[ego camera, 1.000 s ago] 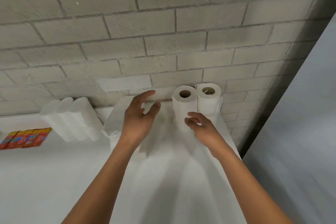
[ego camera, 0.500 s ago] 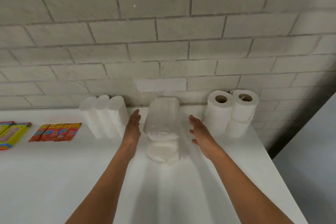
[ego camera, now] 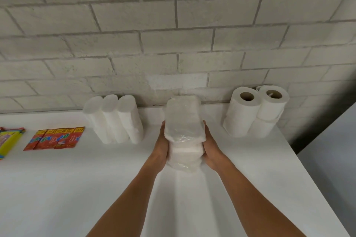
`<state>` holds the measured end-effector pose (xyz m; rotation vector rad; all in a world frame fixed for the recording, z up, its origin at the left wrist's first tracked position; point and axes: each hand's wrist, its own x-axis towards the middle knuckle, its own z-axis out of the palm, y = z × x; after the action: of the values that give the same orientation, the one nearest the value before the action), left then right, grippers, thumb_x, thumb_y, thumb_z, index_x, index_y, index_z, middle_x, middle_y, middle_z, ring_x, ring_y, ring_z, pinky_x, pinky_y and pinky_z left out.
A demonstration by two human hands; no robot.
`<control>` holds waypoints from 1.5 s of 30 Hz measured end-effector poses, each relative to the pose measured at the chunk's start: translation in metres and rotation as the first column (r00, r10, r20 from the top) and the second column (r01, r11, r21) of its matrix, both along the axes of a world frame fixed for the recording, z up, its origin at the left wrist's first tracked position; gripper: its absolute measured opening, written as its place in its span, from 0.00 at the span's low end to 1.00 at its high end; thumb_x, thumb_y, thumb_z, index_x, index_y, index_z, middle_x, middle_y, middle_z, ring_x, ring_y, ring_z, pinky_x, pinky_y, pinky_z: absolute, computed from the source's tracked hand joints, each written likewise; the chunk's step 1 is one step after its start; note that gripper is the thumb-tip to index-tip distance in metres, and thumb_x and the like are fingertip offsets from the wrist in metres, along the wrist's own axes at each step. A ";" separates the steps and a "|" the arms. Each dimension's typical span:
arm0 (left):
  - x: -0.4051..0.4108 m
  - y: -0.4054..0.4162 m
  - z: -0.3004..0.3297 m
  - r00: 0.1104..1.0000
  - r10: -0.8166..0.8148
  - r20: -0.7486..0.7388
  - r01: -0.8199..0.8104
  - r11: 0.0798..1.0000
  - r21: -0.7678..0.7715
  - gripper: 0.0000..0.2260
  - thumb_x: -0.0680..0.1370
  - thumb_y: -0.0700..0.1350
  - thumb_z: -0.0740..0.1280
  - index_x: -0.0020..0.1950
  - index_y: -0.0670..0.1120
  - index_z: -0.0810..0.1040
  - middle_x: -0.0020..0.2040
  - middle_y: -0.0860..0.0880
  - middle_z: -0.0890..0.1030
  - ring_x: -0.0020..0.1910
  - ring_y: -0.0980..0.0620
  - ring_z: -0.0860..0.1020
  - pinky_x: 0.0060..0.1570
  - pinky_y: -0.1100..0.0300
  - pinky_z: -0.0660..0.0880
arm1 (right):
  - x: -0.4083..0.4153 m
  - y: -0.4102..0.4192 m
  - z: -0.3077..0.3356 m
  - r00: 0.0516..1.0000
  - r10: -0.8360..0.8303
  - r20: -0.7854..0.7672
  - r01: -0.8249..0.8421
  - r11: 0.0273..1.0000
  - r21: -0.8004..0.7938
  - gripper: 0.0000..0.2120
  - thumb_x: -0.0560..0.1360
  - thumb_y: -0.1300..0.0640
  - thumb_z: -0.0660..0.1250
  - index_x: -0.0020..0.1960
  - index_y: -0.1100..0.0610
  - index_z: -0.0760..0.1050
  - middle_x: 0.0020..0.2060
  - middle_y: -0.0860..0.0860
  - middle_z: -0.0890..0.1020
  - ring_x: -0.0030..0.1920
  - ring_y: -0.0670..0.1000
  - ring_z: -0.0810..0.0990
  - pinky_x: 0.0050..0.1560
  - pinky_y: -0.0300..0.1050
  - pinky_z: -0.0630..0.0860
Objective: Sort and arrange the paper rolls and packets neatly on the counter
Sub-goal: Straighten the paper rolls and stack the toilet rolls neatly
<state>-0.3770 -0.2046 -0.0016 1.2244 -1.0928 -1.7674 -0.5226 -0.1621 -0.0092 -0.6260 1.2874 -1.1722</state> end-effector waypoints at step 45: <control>0.073 0.102 0.033 0.866 0.184 0.464 0.028 0.910 -0.414 0.16 0.80 0.53 0.65 0.69 0.58 0.74 0.68 0.58 0.72 0.63 0.54 0.74 0.52 0.65 0.70 | 0.017 0.115 0.058 0.887 -0.220 -0.407 0.107 0.953 -0.282 0.10 0.80 0.54 0.65 0.57 0.42 0.79 0.52 0.46 0.81 0.54 0.51 0.81 0.59 0.51 0.79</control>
<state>-0.3043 -0.1023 0.0312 1.4603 -1.5844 -1.0895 -0.5057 -0.0472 0.0490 -1.0270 1.6041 -1.4027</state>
